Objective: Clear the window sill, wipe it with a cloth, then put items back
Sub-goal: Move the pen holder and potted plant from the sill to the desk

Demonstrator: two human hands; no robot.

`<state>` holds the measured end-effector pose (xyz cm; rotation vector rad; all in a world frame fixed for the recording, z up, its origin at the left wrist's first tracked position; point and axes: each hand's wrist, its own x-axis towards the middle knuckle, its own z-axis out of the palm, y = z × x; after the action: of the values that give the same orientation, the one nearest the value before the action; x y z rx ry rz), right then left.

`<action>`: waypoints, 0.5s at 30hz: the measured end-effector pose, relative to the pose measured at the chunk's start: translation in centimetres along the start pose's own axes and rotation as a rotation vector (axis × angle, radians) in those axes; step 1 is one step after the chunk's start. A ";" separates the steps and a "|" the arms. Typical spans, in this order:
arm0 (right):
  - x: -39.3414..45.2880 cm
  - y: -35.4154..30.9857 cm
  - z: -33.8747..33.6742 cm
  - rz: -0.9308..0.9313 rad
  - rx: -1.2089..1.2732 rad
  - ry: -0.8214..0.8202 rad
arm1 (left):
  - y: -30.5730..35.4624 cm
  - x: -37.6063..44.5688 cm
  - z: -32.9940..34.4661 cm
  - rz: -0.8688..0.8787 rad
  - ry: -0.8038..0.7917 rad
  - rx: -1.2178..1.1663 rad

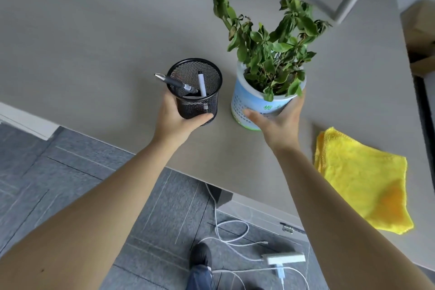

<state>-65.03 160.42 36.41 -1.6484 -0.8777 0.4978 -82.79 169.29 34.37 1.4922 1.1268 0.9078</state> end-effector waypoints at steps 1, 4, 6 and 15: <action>-0.4 0.0 -0.4 -0.001 -0.044 -0.008 | 0.3 -0.8 0.3 -0.017 0.031 0.008; -2.5 -0.3 -2.4 0.107 -0.157 -0.004 | 1.9 -4.3 1.8 -0.108 0.262 0.098; -3.6 -0.4 -4.6 0.111 -0.186 0.023 | 2.9 -6.9 3.4 -0.094 0.340 0.112; -6.3 1.2 -18.2 0.163 -0.406 0.131 | 7.3 -12.4 13.8 -0.083 0.085 0.156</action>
<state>-55.54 143.86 39.23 -2.1106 -0.7842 0.3302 -71.84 153.27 38.85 1.5309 1.3382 0.8489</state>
